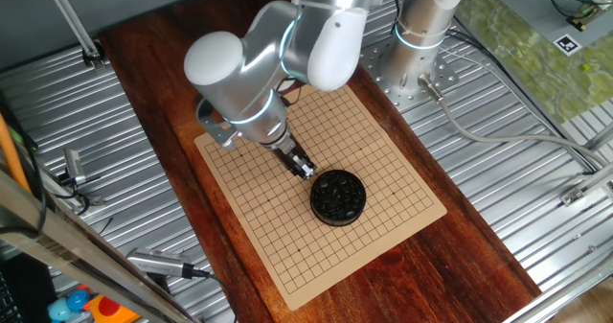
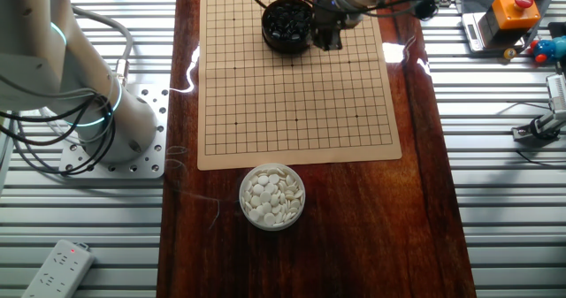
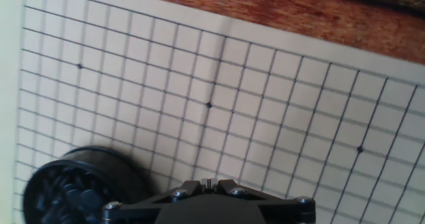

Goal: Play the first move as black on the 3-4 point in the upper right corner of the Go board

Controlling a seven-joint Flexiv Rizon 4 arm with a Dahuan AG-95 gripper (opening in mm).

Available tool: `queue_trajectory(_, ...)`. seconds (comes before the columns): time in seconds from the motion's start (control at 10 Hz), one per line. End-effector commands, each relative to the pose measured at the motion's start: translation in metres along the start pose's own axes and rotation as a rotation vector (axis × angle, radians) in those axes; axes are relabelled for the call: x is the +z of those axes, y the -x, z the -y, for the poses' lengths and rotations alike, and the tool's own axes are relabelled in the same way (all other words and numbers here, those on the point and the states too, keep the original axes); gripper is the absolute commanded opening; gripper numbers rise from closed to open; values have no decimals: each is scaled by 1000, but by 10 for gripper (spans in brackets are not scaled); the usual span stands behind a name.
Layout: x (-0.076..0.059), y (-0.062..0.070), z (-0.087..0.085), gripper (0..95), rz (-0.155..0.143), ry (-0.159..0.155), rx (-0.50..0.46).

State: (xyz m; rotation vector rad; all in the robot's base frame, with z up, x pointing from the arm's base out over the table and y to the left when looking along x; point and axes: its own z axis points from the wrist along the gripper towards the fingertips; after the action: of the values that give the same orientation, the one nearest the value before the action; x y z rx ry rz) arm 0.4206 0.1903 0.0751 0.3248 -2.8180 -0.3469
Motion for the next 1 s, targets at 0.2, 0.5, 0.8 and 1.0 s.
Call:
queue_trajectory(0.2, 1, -5, -15, 0, -2, 21, 31)
queue_trajectory(0.5, 9, -9, -21, 0, 1, 33, 61)
queue_trajectory(0.8, 17, -8, -24, 0, 3, 39, 90)
queue_trajectory(1.0, 20, -7, -28, 0, 2, 39, 126)
